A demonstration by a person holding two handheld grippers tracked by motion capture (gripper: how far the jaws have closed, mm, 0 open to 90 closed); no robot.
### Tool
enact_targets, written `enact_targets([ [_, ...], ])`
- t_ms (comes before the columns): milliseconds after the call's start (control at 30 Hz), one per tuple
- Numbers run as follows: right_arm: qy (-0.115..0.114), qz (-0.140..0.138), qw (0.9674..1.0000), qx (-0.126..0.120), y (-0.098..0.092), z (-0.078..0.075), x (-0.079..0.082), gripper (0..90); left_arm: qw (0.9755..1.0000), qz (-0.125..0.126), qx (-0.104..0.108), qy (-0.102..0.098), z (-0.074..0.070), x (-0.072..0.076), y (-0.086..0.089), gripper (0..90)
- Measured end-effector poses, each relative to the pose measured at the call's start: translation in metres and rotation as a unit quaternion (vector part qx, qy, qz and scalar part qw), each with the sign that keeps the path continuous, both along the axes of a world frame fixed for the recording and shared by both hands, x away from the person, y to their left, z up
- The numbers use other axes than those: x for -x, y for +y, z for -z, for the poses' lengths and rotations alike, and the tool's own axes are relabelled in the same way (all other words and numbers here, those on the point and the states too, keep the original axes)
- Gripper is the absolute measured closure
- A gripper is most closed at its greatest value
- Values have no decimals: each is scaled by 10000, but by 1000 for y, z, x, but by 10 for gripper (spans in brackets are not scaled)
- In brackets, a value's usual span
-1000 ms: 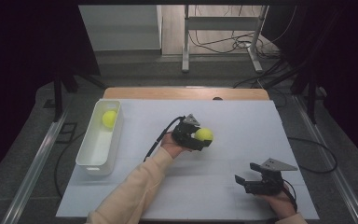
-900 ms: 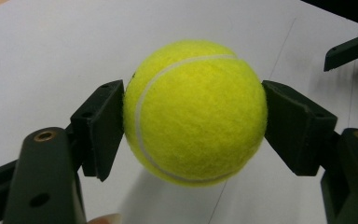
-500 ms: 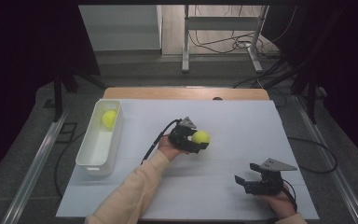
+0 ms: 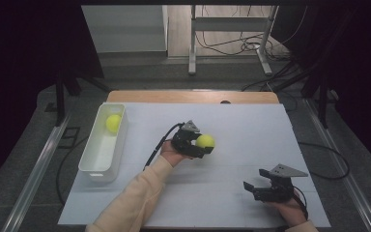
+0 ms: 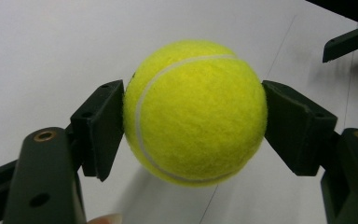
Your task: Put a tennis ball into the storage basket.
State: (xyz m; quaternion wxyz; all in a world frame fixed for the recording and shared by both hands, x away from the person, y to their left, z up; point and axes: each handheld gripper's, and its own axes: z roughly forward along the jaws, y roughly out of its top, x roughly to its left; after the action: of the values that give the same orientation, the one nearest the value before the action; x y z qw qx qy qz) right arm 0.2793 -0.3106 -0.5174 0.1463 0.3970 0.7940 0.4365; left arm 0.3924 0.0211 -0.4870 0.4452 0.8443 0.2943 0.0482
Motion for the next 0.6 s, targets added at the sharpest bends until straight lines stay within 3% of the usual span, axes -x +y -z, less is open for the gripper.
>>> enact_targets([
  [600,0,8,10000,19,0,0,0,144,10000,-57,50,-28,-3,0,7,259],
])
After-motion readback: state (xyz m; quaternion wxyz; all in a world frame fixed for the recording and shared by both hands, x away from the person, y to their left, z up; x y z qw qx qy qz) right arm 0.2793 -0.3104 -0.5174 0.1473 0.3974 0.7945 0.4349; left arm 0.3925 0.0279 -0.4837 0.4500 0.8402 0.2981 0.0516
